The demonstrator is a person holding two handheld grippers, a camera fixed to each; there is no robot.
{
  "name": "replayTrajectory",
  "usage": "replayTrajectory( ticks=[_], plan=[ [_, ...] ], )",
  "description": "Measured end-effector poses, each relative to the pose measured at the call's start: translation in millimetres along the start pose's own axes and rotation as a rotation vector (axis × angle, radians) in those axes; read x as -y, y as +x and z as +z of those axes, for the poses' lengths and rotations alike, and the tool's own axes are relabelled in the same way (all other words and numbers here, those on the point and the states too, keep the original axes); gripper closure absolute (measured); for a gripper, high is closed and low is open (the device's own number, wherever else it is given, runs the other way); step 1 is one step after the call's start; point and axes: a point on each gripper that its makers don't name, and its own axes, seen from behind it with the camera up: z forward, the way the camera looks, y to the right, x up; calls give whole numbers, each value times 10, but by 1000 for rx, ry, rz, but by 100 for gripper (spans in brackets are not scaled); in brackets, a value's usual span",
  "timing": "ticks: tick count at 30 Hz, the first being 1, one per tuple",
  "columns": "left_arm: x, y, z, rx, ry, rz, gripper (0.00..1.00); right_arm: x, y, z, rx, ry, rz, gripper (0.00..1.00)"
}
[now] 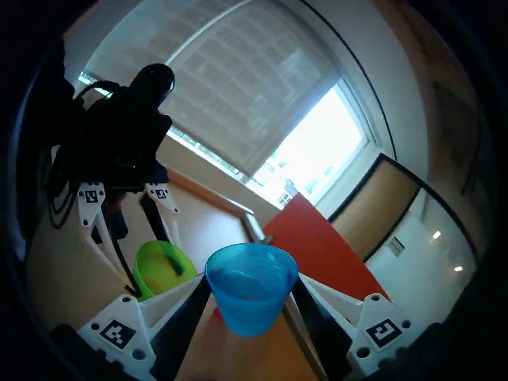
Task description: Pour water
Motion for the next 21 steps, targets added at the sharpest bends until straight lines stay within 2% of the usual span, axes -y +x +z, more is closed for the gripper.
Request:
replayTrajectory(
  ticks=[21],
  plan=[
    [-8, 31, 14, -9, -3, 5, 16, -6, 74, 19, 4, 5, -109, 10]
  ],
)
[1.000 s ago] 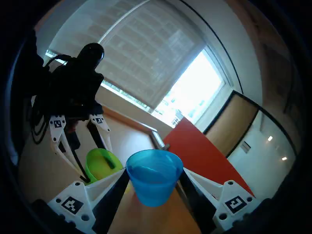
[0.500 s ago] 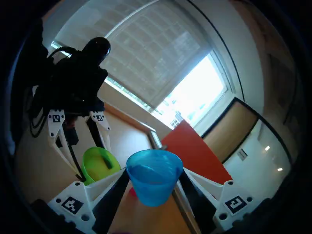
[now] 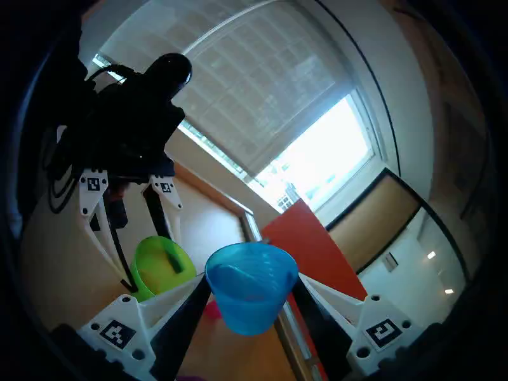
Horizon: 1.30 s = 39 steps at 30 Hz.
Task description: Pour water
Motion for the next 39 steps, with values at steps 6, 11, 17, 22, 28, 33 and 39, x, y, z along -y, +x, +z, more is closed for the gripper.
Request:
replayTrajectory(
  ticks=[6, 11, 17, 22, 28, 33, 39],
  plan=[
    [3, -11, 2, -1, 2, 1, 16, -6, 0, 19, 3, -1, -31, 10],
    [8, 1, -3, -5, 2, 0, 16, 4, 5, 32, 6, 1, -57, 10],
    [5, 11, -10, -8, 1, 1, 16, 9, 45, 33, 1, -4, -93, 10],
    [5, 32, -10, -12, 2, 3, 16, -4, 67, 35, 1, -4, -114, 10],
    [4, 70, -12, -19, 3, 3, 16, -29, 85, 35, 3, -8, -143, 10],
    [1, 92, -17, -23, 5, 7, 16, -49, 102, 32, 3, -8, -165, 10],
    [-1, 93, -20, -24, 6, 9, 16, -46, 117, 28, 4, -5, -193, 10]
  ],
)
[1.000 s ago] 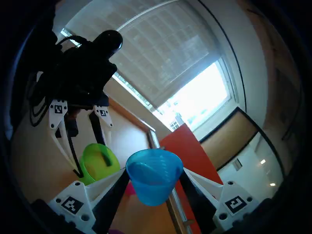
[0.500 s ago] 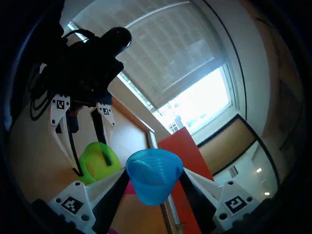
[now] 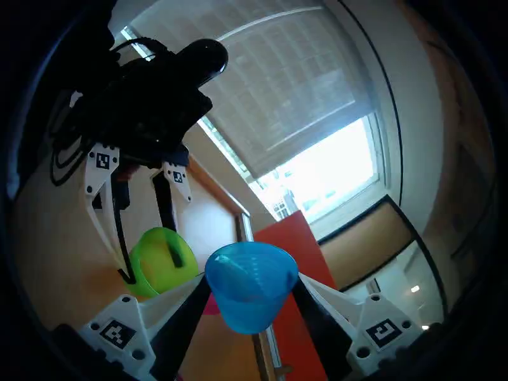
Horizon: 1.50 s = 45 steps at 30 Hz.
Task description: Pour water
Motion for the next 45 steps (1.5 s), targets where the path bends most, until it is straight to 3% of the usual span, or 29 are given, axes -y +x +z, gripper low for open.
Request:
replayTrajectory(
  ticks=[17, 45],
  plan=[
    [-3, 15, 2, -10, 2, -2, 16, -23, 48, 5, 9, -5, -65, 10],
    [4, 32, 10, -19, 4, 2, 16, -87, 137, 2, 1, -25, -119, 10]
  ],
)
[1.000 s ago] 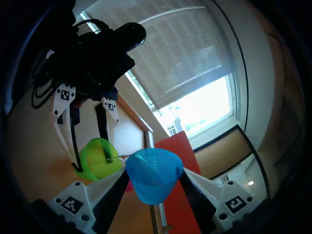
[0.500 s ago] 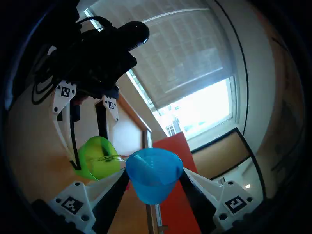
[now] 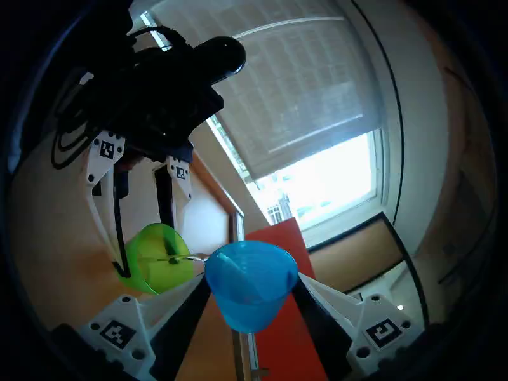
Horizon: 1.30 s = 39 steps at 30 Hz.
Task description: Pour water
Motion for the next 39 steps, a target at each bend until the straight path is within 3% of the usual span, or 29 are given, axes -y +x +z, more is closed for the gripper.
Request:
replayTrajectory(
  ticks=[39],
  plan=[
    [-17, 57, -23, -17, 3, 7, 16, -30, 41, -7, 9, -8, -86, 10]
  ],
)
